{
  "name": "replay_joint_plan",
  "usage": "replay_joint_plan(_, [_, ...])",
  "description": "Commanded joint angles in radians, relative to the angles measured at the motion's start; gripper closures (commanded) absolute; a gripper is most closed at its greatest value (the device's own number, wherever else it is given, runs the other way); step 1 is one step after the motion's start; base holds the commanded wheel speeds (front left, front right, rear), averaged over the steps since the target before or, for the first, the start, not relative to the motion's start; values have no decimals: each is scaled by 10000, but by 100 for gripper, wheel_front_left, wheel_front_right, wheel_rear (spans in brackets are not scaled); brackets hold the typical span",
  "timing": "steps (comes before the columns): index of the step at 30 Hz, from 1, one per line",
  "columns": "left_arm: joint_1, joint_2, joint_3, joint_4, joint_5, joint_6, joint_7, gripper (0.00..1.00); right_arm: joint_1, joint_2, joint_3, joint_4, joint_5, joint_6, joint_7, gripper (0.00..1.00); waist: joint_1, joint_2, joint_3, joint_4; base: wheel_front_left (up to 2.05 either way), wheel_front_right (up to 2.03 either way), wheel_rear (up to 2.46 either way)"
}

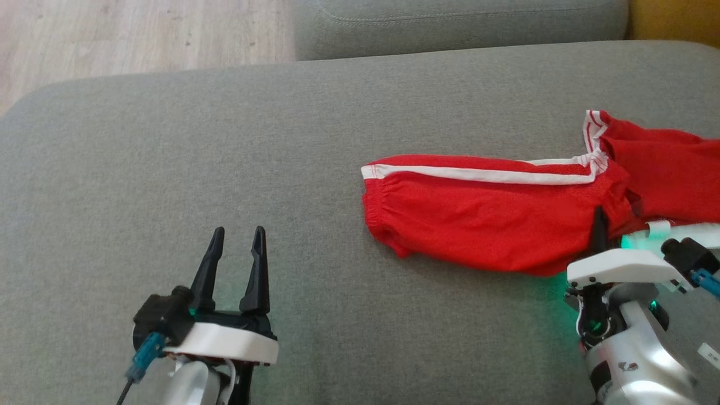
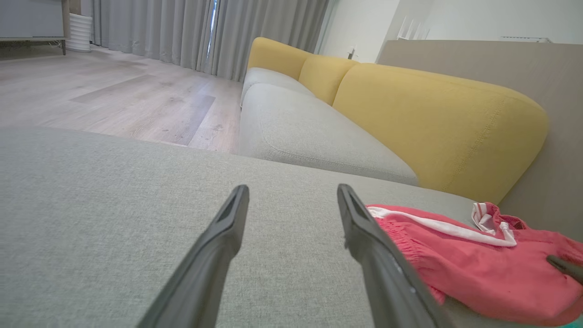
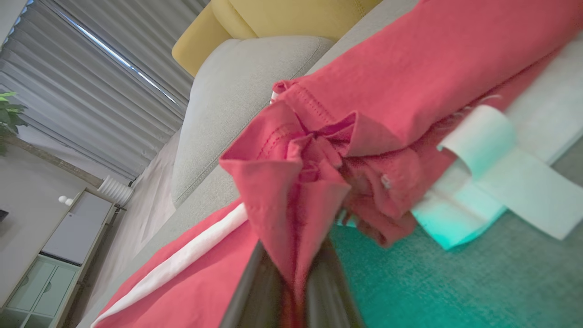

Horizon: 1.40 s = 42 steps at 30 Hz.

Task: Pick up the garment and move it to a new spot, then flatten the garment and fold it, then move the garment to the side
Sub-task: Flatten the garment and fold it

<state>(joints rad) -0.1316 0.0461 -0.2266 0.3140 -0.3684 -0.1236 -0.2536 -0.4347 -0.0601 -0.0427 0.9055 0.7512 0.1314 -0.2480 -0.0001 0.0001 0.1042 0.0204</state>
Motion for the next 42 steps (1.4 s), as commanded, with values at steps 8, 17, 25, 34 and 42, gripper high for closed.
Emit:
replay_joint_plan(8, [-226, 41, 254, -195, 24, -49, -82, 0, -226, 99, 383, -767, 174, -7, -133, 100, 1, -1, 2, 304, 0, 0, 0])
replay_joint_plan(17, [-267, 41, 195, -107, -24, -56, -82, 0, -230, 99, 1903, -2027, 817, -7, -136, 100, 1, -1, -128, 637, 0, 0, 0])
replay_joint_plan(25, [-240, 41, 194, -46, 11, -58, -82, 0, -412, 99, 3767, -2820, 1004, -7, -136, 100, 1, -1, -143, 1025, 0, 0, 0])
replay_joint_plan(34, [-278, 41, 179, 48, 22, -60, -82, 0, -615, 99, 5109, -2492, 1169, -7, -137, 100, 1, -1, -154, 1490, 0, 0, 0])
replay_joint_plan(42, [-230, 41, 222, 94, 46, -61, -82, 0, -664, 99, 6184, -2091, 1263, -7, -122, 100, 1, -1, -185, 1649, 0, 0, 0])
